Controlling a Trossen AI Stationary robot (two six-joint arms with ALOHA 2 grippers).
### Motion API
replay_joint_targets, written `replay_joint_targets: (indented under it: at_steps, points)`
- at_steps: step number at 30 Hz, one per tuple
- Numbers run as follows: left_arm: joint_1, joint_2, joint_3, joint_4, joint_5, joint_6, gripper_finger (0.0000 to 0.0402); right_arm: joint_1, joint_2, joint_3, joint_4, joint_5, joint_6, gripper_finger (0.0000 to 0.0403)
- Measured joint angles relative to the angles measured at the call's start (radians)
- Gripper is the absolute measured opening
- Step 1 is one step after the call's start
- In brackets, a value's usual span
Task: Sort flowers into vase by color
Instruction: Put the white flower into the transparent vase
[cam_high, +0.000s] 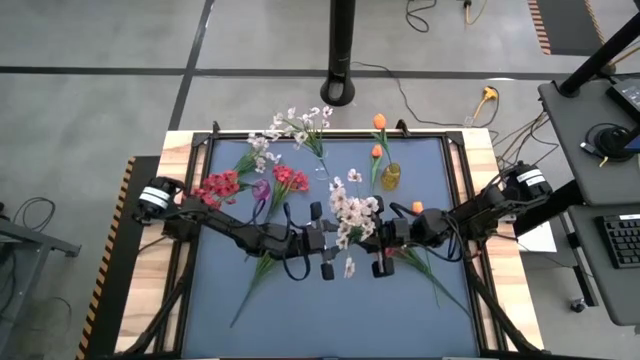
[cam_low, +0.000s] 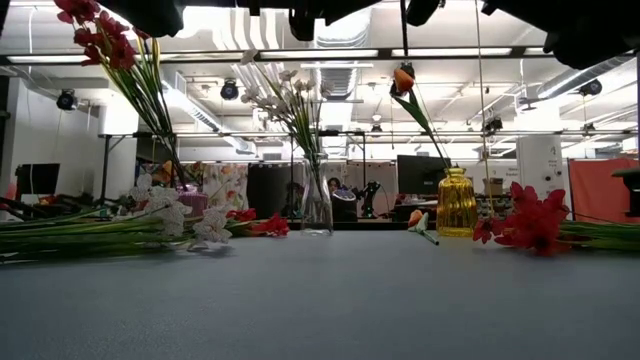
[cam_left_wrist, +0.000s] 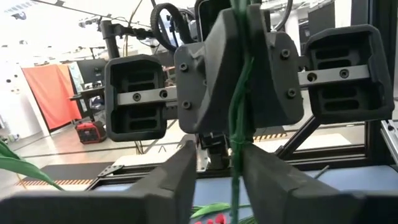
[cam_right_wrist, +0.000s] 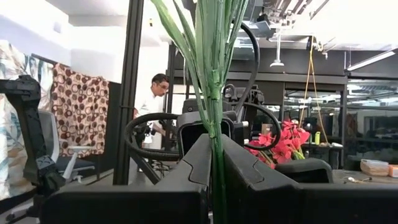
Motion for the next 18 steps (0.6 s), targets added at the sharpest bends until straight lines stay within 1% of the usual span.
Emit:
replay_joint_targets:
  at_steps: [7,8,12,14,18]
  points:
    - [0.0,0.0,0.0,-0.006,0.003,0.0,0.0015,0.0,0.0,0.0,-0.004,0.005,-0.003,0.0013]
    - [0.0,0.0,0.0,-0.007,0.003,0.0,0.0009,0.0,0.0,0.0,-0.005,0.005,-0.003,0.0013]
    - [-0.003,0.0,0.0,-0.01,-0.002,0.0,0.0008,0.0,-0.002,-0.001,-0.012,0.007,0.01,0.0013]
    - [-0.005,0.0,0.0,-0.02,-0.004,0.0,0.0006,0.0,-0.011,-0.001,-0.043,0.006,0.024,0.0014]
    - [-0.012,-0.011,0.0,-0.067,-0.037,-0.004,0.0002,0.0,-0.051,-0.002,-0.139,0.007,0.051,0.0035]
